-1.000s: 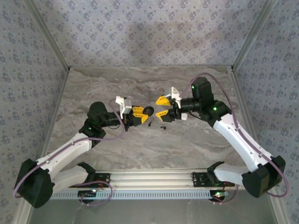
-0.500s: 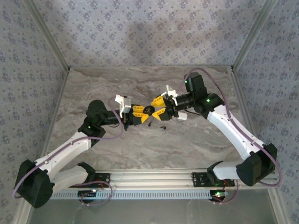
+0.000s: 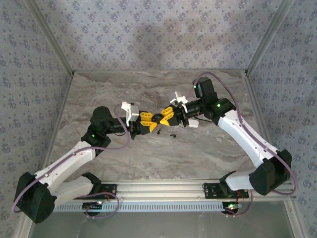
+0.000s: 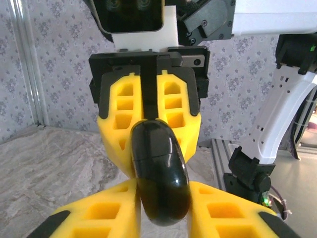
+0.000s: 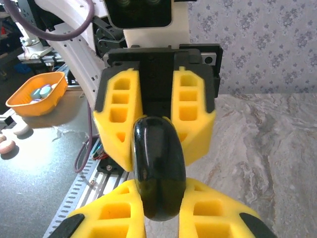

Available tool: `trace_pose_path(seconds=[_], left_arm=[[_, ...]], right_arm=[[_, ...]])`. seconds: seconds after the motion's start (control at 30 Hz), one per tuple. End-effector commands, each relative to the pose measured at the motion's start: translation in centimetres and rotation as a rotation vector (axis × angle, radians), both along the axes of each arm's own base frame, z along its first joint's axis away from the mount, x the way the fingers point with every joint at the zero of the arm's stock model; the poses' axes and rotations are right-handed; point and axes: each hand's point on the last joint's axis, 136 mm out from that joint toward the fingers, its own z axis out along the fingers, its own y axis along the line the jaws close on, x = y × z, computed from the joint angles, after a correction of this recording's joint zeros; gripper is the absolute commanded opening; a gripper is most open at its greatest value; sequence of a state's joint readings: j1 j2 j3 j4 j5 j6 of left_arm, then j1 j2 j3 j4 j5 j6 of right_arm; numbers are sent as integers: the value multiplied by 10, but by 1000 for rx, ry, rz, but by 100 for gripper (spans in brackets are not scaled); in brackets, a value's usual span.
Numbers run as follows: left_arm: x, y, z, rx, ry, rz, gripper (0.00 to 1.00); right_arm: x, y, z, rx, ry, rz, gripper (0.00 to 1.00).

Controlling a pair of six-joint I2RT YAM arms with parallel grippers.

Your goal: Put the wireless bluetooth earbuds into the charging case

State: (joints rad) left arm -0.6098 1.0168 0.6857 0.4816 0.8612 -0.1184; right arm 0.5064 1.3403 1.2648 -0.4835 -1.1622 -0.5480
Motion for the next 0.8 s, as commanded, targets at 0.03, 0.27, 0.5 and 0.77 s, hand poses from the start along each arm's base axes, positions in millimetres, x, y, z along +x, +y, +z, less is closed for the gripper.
trace_pose_path(seconds=[0.03,0.27,0.5,0.77], left_arm=[[1,5,10,38,-71,53,48],[-2,8,-20,258,-147,52,54],[-3,3,-31,305,-142,26,55],[-10,-4,-32,308,-146,-17,53]], right_arm=[[2,-9,6,-47,-90,-86,10],[8,-28,-12,-225,-237,-248,10],[-5,-19,-22,-317,-301,-207,10],[-7,-3,-28,-309,-273,-154,11]])
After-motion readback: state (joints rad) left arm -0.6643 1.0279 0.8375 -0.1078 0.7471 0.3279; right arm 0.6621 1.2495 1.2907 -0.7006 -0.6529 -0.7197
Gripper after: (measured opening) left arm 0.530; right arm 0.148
